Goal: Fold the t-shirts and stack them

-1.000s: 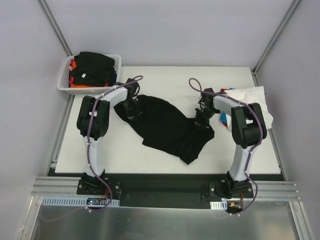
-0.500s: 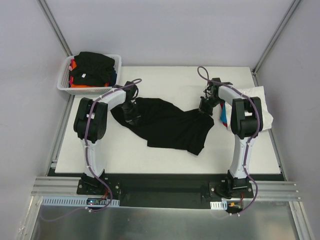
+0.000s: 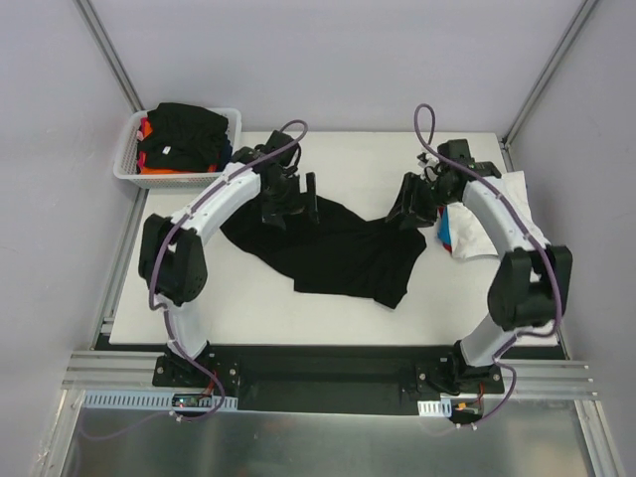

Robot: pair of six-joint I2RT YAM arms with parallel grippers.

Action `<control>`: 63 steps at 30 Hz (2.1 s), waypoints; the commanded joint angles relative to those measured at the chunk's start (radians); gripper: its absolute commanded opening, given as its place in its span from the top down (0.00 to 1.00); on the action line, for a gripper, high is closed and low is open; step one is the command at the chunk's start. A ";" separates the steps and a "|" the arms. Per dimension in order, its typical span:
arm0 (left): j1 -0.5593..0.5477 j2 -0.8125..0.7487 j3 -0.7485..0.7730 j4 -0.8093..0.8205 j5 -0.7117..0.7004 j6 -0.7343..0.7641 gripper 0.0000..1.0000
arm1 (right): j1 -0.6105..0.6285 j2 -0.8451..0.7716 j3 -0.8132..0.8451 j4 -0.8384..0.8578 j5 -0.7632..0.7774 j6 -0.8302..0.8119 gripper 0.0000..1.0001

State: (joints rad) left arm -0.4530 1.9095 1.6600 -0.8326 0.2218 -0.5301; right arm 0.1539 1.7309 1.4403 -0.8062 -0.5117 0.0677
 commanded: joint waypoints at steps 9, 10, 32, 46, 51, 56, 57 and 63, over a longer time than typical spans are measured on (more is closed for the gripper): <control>-0.207 -0.365 -0.463 -0.048 -0.022 -0.083 0.51 | 0.306 -0.392 -0.460 0.062 0.042 0.193 0.53; -0.211 -0.388 -0.498 -0.022 -0.021 -0.090 0.51 | 0.312 -0.405 -0.486 0.087 0.047 0.219 0.53; -0.214 -0.307 -0.700 0.293 -0.032 -0.077 0.45 | 0.381 -0.508 -0.506 -0.002 0.124 0.251 0.52; -0.214 -0.193 -0.594 0.343 -0.029 -0.068 0.46 | 0.384 -0.538 -0.486 -0.087 0.148 0.219 0.52; -0.216 -0.207 -0.621 0.351 -0.027 -0.080 0.47 | 0.381 -0.539 -0.480 -0.097 0.156 0.210 0.52; -0.217 -0.245 -0.670 0.352 -0.019 -0.105 0.47 | 0.381 -0.541 -0.489 -0.096 0.159 0.210 0.52; -0.219 -0.251 -0.678 0.354 -0.021 -0.108 0.47 | 0.381 -0.539 -0.489 -0.093 0.159 0.211 0.52; -0.228 -0.280 -0.735 0.366 -0.030 -0.123 0.47 | 0.383 -0.527 -0.485 -0.083 0.154 0.213 0.52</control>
State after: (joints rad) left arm -0.6689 1.6691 0.9634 -0.4652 0.2058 -0.6395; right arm 0.5308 1.2224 0.9165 -0.8753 -0.3672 0.2874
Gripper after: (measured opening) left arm 0.530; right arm 0.483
